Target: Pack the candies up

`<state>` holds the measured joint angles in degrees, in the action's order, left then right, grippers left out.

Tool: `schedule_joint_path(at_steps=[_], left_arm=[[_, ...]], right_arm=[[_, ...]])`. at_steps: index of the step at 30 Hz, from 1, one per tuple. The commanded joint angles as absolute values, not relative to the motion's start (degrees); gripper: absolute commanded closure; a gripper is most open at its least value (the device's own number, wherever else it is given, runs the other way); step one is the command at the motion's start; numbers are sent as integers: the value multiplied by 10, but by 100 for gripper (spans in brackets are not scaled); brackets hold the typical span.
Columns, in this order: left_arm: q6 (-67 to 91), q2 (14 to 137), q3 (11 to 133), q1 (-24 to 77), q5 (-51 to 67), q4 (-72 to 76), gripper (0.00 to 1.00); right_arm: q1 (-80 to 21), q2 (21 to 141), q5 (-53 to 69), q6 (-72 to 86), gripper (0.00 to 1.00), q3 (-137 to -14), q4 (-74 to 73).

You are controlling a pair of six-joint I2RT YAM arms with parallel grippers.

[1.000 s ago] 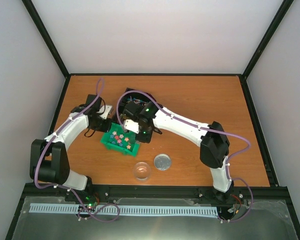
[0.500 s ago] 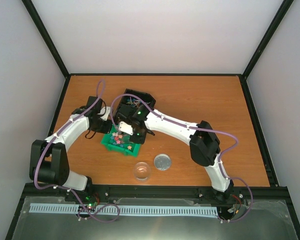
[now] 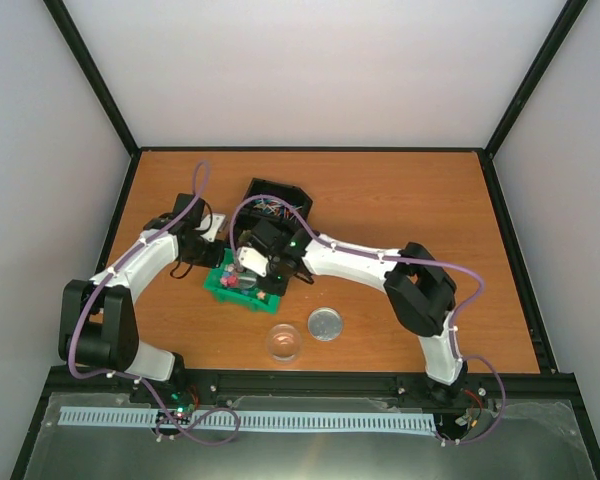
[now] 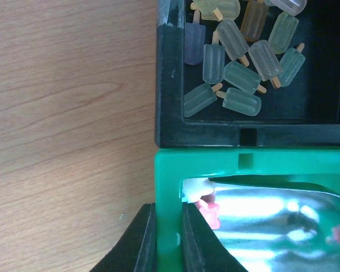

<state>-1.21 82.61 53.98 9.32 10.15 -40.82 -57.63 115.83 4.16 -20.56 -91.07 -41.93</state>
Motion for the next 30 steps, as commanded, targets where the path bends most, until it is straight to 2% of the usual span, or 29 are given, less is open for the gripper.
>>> schedule_joint_path(at_steps=[1,7,14,19,24,30], left_arm=[[-4,821,540,98,147,-378,99],[-8,831,542,98,145,-377,99],[-12,840,548,98,140,-379,99],[-11,847,555,98,137,-387,99],[-12,838,550,98,131,-386,99],[-7,826,549,98,124,-381,99]], right_arm=[[-566,1108,71,-199,97,-807,-276],[-541,1017,115,-185,97,-662,-71],[-534,983,162,-181,97,-583,66],[-533,1018,168,-179,97,-608,41],[-533,987,158,-206,97,-604,-6],[-533,995,87,-243,97,-719,-252]])
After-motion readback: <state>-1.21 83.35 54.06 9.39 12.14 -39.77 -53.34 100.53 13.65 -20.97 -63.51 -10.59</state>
